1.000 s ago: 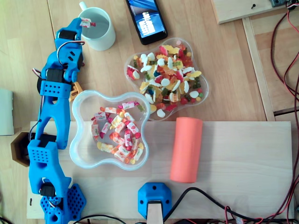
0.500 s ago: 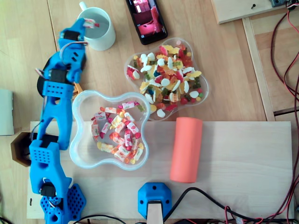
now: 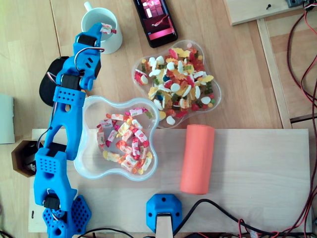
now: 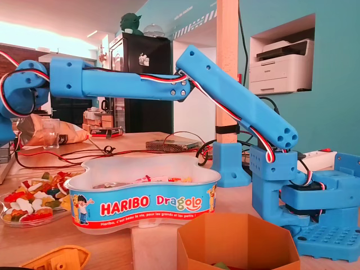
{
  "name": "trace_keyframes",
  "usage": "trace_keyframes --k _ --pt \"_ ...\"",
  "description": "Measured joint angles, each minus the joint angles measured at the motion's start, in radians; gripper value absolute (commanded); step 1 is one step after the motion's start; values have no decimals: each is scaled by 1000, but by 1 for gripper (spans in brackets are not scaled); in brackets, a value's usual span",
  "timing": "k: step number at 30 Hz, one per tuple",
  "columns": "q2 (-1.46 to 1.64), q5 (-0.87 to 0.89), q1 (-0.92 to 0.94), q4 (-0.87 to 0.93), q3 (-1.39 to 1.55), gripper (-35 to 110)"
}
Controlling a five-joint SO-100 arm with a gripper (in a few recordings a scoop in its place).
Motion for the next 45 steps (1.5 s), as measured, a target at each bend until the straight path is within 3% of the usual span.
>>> trace_keyframes --k 21,33,45 --pt "0 0 -64 0 0 -2" --pt "0 -12 -64 0 0 17" --pt "0 -12 -69 5 0 18"
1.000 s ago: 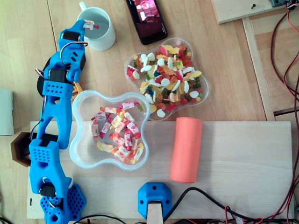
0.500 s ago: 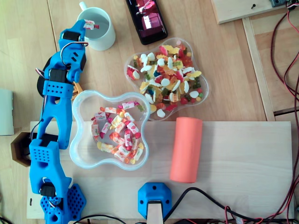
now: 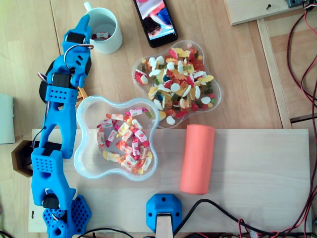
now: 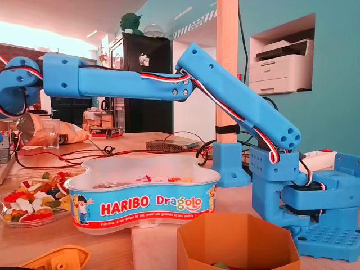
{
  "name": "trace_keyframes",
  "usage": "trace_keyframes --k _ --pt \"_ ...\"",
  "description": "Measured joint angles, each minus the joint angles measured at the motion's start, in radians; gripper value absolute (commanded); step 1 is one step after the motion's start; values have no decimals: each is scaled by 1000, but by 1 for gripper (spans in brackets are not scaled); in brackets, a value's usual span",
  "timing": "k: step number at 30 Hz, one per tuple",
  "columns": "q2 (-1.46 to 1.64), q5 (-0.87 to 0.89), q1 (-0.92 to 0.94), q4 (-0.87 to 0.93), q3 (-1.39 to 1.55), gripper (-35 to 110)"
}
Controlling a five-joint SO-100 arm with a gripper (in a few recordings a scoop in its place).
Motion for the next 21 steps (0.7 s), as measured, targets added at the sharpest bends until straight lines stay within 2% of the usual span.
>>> trace_keyframes --k 4,8,12,21 --pt "55 0 -6 28 -2 19" --pt "258 0 -51 172 18 19" --pt "541 0 -144 428 48 19" --pt "1163 15 -195 1091 98 19"
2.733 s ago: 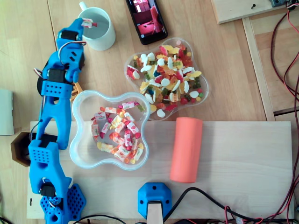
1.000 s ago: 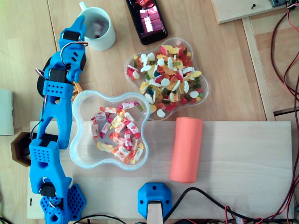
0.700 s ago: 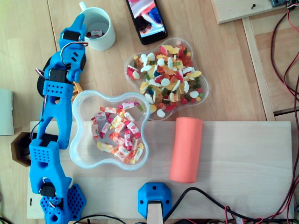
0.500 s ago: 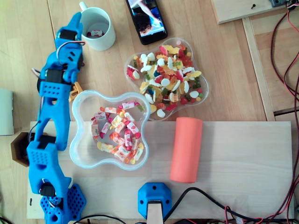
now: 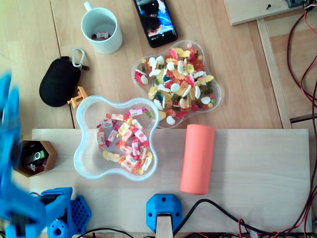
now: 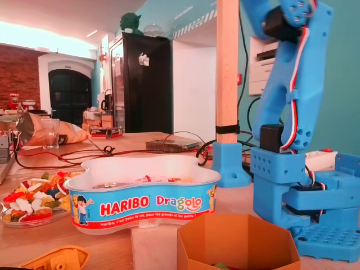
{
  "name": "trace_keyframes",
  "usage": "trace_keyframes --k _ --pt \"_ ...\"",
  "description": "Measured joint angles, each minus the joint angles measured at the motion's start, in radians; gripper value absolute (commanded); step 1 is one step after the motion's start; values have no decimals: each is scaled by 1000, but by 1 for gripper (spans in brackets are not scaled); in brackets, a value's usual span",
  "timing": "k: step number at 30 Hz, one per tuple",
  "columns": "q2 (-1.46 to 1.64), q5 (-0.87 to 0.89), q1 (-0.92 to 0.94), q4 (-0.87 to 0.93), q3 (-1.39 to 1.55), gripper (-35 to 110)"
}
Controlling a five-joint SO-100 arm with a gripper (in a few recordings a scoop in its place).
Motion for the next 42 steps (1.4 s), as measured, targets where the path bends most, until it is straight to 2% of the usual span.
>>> trace_keyframes --k 7,13,19,22,27,35,39,42 --pt "373 0 2 58 169 19" --pt "861 0 -3 58 451 19" --pt "1391 0 -2 57 902 19" --pt "1425 0 3 23 1189 19" --pt "1425 -12 3 -273 1589 19" --pt "1425 -12 3 -982 2344 18" --pt "1425 -18 3 -1252 2445 18" --pt "1425 -18 3 -1293 2445 18"
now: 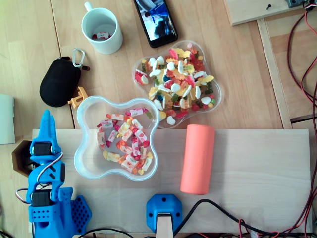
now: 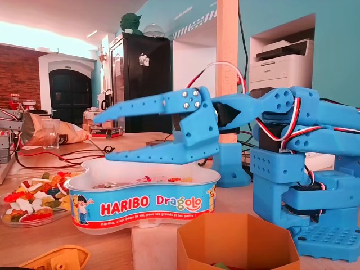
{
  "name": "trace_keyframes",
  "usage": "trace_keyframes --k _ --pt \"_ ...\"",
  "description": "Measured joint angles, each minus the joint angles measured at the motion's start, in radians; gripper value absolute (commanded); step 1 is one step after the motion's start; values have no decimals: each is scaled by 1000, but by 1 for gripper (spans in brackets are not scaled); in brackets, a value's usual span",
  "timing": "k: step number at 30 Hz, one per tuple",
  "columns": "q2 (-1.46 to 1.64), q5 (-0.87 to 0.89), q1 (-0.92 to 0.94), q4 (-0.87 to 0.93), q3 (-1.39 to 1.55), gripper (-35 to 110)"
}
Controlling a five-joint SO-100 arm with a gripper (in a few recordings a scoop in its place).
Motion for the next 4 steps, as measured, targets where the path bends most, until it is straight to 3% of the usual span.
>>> trace_keyframes --k 4 --pt "0 0 0 -2 0 18"
